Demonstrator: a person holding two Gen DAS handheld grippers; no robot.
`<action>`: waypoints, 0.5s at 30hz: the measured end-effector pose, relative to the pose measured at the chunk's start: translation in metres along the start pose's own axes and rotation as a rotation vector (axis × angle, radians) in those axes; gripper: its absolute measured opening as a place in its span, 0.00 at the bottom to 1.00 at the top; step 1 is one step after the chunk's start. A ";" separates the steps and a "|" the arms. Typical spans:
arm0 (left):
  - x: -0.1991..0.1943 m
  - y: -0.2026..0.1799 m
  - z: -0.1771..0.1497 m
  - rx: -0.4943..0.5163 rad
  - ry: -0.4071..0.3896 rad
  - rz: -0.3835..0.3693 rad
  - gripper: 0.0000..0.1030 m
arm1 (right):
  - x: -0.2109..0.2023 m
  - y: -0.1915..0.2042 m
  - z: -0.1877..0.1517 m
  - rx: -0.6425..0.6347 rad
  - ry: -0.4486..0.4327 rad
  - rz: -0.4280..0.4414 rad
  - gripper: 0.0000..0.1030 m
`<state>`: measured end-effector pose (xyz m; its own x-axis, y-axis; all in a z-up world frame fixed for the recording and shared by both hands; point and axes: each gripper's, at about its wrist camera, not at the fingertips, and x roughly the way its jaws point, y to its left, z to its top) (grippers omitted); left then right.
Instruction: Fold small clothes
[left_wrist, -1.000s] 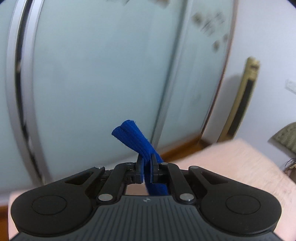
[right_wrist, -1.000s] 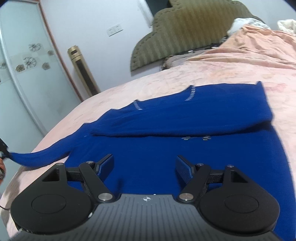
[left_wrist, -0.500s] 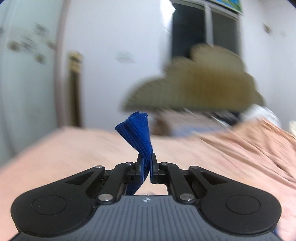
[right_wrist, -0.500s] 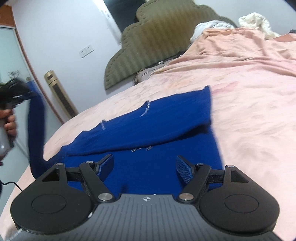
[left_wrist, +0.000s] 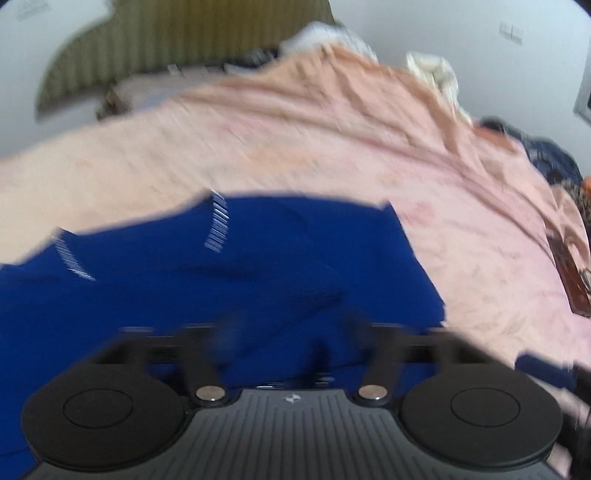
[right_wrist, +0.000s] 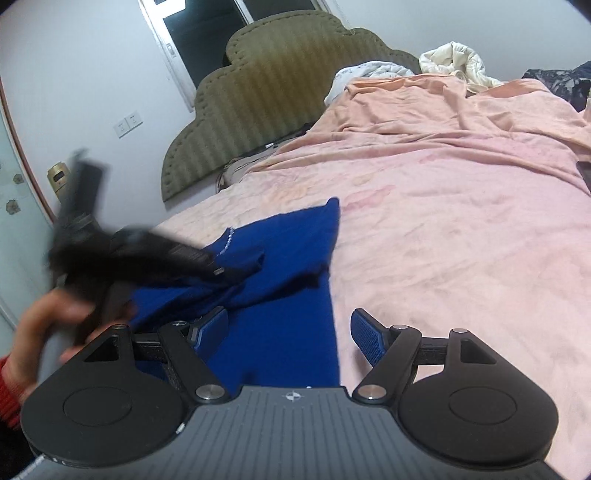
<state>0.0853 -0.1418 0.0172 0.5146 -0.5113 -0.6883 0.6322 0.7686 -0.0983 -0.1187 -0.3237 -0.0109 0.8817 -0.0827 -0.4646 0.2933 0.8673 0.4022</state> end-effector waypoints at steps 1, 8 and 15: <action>-0.015 0.010 -0.001 -0.011 -0.062 0.025 0.91 | 0.003 0.000 0.005 0.002 -0.007 0.003 0.75; -0.062 0.084 -0.017 -0.090 -0.171 0.335 0.91 | 0.069 0.021 0.049 0.008 0.055 0.200 0.76; -0.075 0.142 -0.037 -0.235 -0.137 0.444 0.91 | 0.173 0.012 0.073 0.171 0.181 0.240 0.68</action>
<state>0.1148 0.0197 0.0290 0.7846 -0.1499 -0.6016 0.1969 0.9803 0.0125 0.0641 -0.3633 -0.0292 0.8578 0.2152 -0.4668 0.1569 0.7551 0.6365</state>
